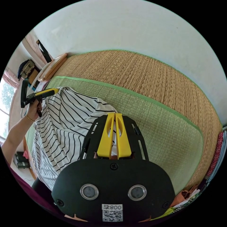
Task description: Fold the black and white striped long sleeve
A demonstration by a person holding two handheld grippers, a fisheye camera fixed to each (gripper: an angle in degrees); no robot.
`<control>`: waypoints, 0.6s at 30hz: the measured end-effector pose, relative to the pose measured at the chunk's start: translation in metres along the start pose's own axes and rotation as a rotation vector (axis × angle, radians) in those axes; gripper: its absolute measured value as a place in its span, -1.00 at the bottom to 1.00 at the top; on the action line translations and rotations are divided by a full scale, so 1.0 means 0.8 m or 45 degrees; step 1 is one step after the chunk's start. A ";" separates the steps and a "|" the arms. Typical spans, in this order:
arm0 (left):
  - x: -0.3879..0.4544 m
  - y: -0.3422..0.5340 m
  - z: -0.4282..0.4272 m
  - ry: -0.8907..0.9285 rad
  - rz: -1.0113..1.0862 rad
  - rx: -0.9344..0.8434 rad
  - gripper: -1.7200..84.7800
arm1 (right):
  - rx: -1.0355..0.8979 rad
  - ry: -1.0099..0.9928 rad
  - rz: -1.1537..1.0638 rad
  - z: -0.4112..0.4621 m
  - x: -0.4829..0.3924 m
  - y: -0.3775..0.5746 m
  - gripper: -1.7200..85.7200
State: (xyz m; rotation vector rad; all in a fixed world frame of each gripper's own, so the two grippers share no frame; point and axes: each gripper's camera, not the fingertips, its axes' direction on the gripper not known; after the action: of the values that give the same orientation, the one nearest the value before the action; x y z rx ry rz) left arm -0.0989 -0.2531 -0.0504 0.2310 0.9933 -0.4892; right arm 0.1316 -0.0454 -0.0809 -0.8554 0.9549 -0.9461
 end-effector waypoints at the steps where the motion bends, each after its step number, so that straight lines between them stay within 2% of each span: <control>1: 0.000 -0.011 -0.004 0.001 -0.021 -0.005 -0.95 | -0.002 0.000 0.000 0.003 0.001 -0.003 -0.95; 6: 0.019 -0.013 -0.061 0.063 -0.026 0.036 -0.94 | 0.066 0.033 0.071 -0.004 0.015 0.011 -0.95; 10: 0.022 0.038 -0.146 0.126 -0.001 0.020 -0.91 | 0.118 -0.026 0.123 -0.036 0.035 0.065 -0.94; 14: -0.010 0.137 -0.236 0.251 -0.139 -0.034 -0.84 | 0.154 -0.170 0.153 -0.072 0.035 0.187 -0.88; 18: -0.021 0.248 -0.298 0.317 -0.271 -0.110 -0.81 | 0.051 -0.275 0.245 -0.077 0.002 0.345 -0.84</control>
State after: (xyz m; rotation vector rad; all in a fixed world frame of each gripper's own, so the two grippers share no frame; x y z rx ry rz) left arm -0.1862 0.0204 -0.1698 0.1102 1.2873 -0.6201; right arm 0.1482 0.0381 -0.3507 -0.7988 0.8131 -0.6907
